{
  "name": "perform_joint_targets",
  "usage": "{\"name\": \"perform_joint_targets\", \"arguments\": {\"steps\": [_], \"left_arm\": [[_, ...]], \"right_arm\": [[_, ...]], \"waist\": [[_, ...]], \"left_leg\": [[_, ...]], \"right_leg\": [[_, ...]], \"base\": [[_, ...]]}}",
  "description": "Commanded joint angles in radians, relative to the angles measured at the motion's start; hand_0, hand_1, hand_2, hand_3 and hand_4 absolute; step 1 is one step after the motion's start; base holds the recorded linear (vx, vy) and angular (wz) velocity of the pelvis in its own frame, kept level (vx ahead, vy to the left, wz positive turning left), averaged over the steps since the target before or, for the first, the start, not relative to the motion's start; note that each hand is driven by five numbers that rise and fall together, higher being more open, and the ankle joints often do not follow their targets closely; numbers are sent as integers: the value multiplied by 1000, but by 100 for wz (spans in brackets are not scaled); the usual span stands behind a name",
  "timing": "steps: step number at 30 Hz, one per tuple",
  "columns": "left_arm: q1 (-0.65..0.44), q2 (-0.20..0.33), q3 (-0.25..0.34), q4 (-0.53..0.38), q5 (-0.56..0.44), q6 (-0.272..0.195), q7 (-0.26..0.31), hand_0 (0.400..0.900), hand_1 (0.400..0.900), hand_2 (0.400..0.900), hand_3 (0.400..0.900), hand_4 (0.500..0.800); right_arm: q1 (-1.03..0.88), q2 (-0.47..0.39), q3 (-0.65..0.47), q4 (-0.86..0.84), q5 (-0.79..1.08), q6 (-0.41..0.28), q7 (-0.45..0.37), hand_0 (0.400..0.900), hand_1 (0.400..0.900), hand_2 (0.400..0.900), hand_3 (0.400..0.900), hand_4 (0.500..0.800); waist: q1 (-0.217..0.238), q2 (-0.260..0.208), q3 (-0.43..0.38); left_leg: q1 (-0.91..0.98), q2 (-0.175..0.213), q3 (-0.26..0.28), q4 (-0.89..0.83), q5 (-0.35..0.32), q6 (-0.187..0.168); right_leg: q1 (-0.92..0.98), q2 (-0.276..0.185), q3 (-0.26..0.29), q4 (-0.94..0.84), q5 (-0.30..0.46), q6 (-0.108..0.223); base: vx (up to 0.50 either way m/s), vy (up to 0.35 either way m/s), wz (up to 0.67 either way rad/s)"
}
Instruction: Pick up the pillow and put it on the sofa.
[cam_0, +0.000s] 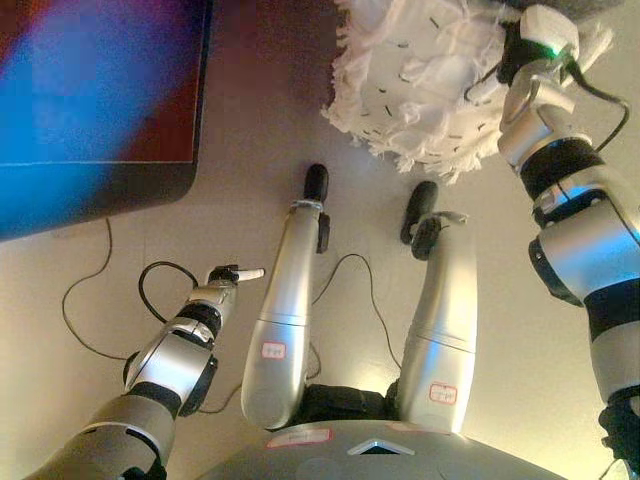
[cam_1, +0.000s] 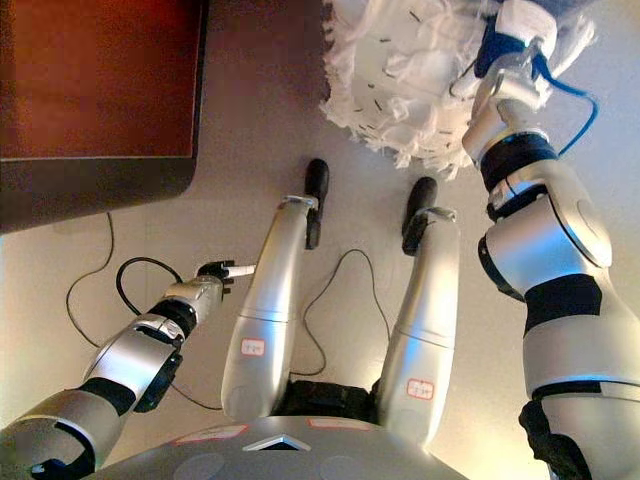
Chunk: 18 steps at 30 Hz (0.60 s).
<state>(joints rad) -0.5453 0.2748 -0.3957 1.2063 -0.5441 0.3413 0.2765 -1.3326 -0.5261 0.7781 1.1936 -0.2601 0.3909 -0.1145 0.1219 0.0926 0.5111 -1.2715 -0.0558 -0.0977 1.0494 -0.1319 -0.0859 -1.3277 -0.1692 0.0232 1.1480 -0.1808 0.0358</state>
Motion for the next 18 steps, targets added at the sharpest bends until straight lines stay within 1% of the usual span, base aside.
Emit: {"name": "perform_joint_targets", "arguments": {"steps": [1,3,6,7,8,9,11,13,18], "left_arm": [[104,28,19,46,-5,-5,25,900,900,900,900,800],[118,29,21,39,-8,-13,19,900,900,900,900,800],[138,30,22,33,-11,-28,12,900,900,900,900,800],[145,30,20,30,-14,-33,9,900,900,900,900,800],[150,30,24,29,-14,-35,9,900,900,900,900,800],[156,30,27,30,-16,-42,7,900,900,900,900,800],[171,38,30,25,-14,-50,-4,900,900,900,900,800],[183,44,34,21,-13,-58,-9,900,900,900,900,800],[210,55,36,0,-13,-87,-22,900,900,900,900,800]], "right_arm": [[-38,-41,22,-45,47,-17,73,900,900,900,900,800],[-44,-42,21,-57,60,-22,92,900,900,900,900,800],[-56,-48,23,-61,83,-49,132,900,900,900,900,800],[-63,-53,22,-64,91,-59,146,822,822,822,822,753],[-65,-57,19,-68,90,-71,165,822,822,822,822,753],[-67,-63,20,-72,106,-83,178,400,400,400,400,500],[-77,-76,19,-74,129,-98,187,400,400,400,400,500],[-80,-86,18,-71,132,-127,185,400,400,400,400,500],[-78,-113,22,-72,132,-146,192,400,400,400,400,500]], "waist": [[7,84,9],[8,87,9],[11,93,9],[11,97,9],[11,98,9],[11,99,9],[13,103,9],[15,105,9],[20,106,9]], "left_leg": [[37,-5,34,6,-67,74],[24,-1,37,20,-71,70],[1,0,42,56,-79,67],[-6,2,46,65,-82,66],[-14,3,48,75,-84,64],[-22,3,49,84,-85,63],[-33,9,52,97,-86,60],[-39,11,53,107,-87,59],[-39,20,50,116,-87,60]], "right_leg": [[56,-31,16,-43,-16,-24],[41,-38,17,-35,-17,-24],[18,-44,23,-10,-23,-26],[10,-47,25,-2,-24,-26],[2,-49,27,5,-26,-26],[-6,-50,28,12,-28,-27],[-18,-55,32,28,-32,-27],[-26,-58,32,40,-34,-28],[-24,-65,23,40,-29,-31]], "base": [[-22,49,2],[-21,40,1],[-5,44,1],[-4,41,4],[-7,34,5],[-8,22,7],[-6,9,7],[4,-8,5],[0,0,0]]}}
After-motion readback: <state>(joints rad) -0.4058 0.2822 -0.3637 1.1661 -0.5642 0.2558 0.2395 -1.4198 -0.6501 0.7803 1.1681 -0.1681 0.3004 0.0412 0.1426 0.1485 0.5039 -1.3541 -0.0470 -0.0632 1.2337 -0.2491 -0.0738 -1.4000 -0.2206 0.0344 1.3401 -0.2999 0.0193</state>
